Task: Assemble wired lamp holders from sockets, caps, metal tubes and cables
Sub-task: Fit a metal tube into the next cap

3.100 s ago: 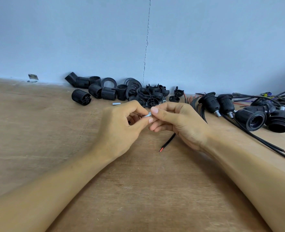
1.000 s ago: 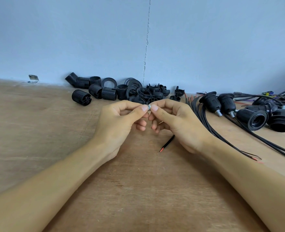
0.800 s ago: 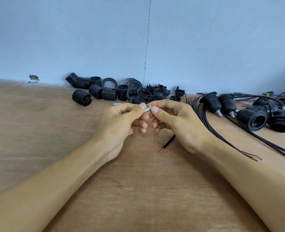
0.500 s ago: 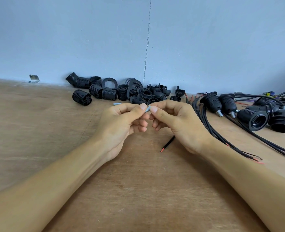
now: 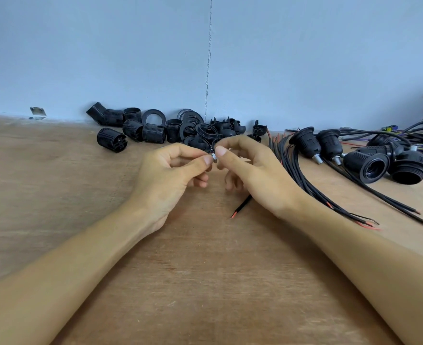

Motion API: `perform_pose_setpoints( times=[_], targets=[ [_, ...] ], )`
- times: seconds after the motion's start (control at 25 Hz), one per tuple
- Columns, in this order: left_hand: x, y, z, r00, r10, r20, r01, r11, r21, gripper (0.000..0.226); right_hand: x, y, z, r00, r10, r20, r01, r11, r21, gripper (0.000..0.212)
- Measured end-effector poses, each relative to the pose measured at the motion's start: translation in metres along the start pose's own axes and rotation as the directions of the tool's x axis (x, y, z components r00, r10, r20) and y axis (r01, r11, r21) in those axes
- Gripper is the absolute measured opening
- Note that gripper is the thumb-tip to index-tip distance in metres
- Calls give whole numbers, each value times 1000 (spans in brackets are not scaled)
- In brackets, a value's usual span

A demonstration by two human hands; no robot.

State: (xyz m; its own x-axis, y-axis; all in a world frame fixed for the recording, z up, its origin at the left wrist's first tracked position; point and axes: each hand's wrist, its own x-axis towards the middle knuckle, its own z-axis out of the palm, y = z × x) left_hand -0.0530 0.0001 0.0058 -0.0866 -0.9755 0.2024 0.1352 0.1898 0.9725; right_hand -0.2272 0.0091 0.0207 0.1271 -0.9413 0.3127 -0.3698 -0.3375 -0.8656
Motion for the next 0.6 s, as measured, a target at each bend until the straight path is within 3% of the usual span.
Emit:
perform_pose_setpoints(
  times=[0.08, 0.2, 0.24, 0.4, 0.52, 0.6],
  targets=[
    [0, -1, 0, 1000, -8, -2, 9, 1000, 10, 29, 0, 1, -1, 1000, 4, 26, -4, 1000, -7, 18],
    [1, -2, 1, 1000, -7, -7, 7, 1000, 16, 29, 2, 5, -1, 997, 80, -13, -81, 992, -98, 48],
    [1, -2, 1, 1000, -6, -7, 6, 1000, 15, 29, 2, 4, -2, 997, 80, -20, -81, 993, -86, 49],
    [2, -4, 0, 1000, -4, 4, 4, 1000, 9, 28, 1, 2, -5, 998, 23, 65, -25, 999, 29, 19],
    [2, -4, 0, 1000, -5, -1, 5, 1000, 12, 27, 2, 5, -1, 997, 73, -7, -74, 985, -156, 50],
    [2, -4, -1, 1000, -9, -6, 9, 1000, 3, 26, 2, 3, -2, 997, 74, -8, -74, 992, -98, 43]
  ],
)
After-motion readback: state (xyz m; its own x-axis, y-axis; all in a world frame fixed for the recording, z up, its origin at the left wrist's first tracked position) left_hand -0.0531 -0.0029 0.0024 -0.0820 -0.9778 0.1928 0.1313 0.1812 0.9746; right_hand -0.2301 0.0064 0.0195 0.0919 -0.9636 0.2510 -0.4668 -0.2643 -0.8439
